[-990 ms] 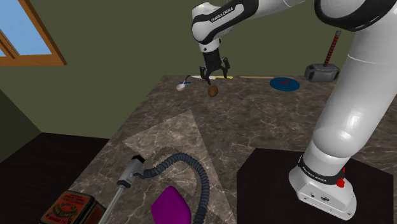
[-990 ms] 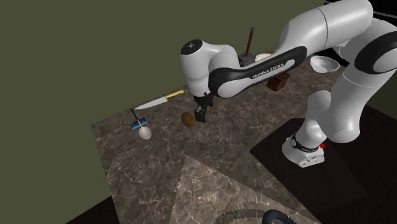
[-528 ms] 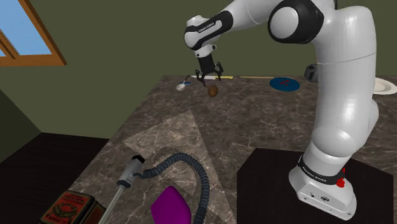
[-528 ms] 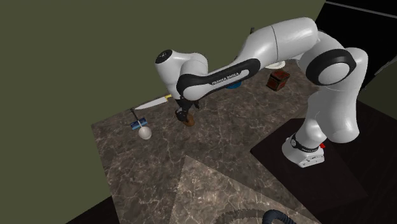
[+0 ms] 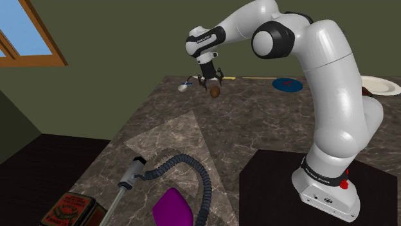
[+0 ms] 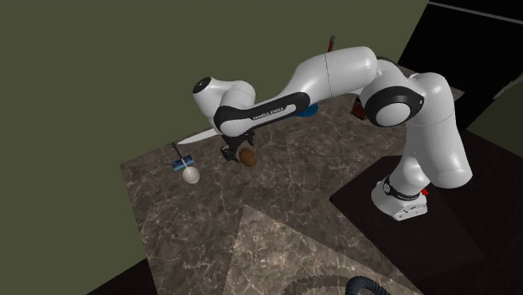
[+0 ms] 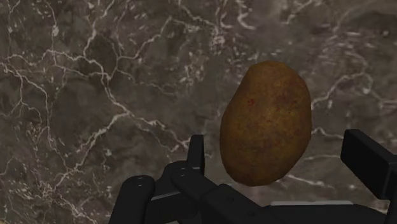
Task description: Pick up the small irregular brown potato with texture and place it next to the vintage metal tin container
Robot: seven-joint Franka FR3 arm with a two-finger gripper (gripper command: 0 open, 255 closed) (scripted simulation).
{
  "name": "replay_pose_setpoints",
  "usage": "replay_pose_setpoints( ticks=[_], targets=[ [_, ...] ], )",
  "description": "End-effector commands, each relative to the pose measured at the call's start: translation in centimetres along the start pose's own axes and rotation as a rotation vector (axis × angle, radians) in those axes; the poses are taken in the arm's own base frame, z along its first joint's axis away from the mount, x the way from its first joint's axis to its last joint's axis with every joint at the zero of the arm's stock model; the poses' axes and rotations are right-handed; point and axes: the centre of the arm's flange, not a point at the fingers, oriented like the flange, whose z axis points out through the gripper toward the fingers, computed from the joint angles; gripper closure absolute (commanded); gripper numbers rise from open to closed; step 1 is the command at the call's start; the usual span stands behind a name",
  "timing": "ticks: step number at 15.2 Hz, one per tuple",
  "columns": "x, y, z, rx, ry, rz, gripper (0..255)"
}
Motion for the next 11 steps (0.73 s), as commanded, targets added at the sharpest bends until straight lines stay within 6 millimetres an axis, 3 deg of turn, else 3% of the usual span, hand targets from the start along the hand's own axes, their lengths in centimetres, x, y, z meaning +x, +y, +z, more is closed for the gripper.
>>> replay_pose_setpoints(
  ticks=[1,4,11],
  targets=[
    [0.0,0.0,1.0,0.000,0.000,0.002,0],
    [0.0,0.0,2.9,0.000,0.000,0.002,0],
    [0.0,0.0,2.9,0.000,0.000,0.002,0]
  ],
)
